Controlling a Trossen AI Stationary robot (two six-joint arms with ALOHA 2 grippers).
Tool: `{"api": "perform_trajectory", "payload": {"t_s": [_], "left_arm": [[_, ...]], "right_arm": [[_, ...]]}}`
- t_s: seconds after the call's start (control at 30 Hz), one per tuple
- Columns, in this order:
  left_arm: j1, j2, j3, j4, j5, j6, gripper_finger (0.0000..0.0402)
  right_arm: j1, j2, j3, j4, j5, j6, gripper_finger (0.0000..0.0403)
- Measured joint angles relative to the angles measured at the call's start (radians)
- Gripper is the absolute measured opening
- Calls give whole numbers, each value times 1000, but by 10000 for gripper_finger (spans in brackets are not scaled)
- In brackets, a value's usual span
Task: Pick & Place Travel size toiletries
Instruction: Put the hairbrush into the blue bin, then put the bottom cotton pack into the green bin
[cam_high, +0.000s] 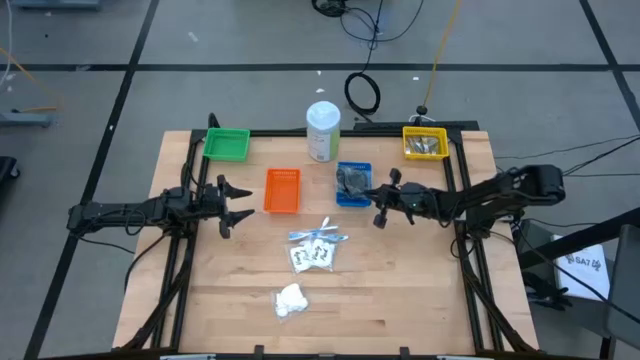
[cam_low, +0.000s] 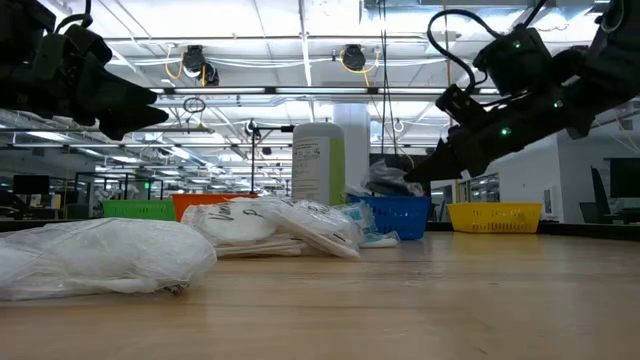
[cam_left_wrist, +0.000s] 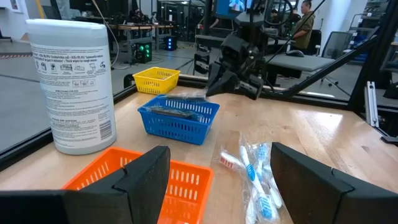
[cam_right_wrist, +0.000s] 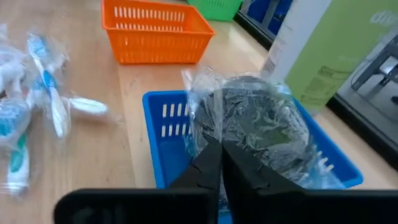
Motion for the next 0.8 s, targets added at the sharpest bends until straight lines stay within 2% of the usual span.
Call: {"api": "perform_trajectory", "payload": {"t_s": [0.13,0.33,0.43,0.57,0.67,0.8], "left_arm": [[0,0,0,0,0,0,274],[0,0,0,0,0,0,274],[0,0,0,0,0,0,274],[0,0,0,0,0,0,273],[0,0,0,0,0,0,274],[0,0,0,0,0,0,274]], "right_arm": [[1,20,0,29,-31,32,57],[5,9,0,125,-29,69,164],[23,-43,0,221,-30,89,204],[56,-170,0,252,-30,90,235],[75,-287,0,155,-30,83,242],[82,-453,0,-107,-31,88,237]]}}
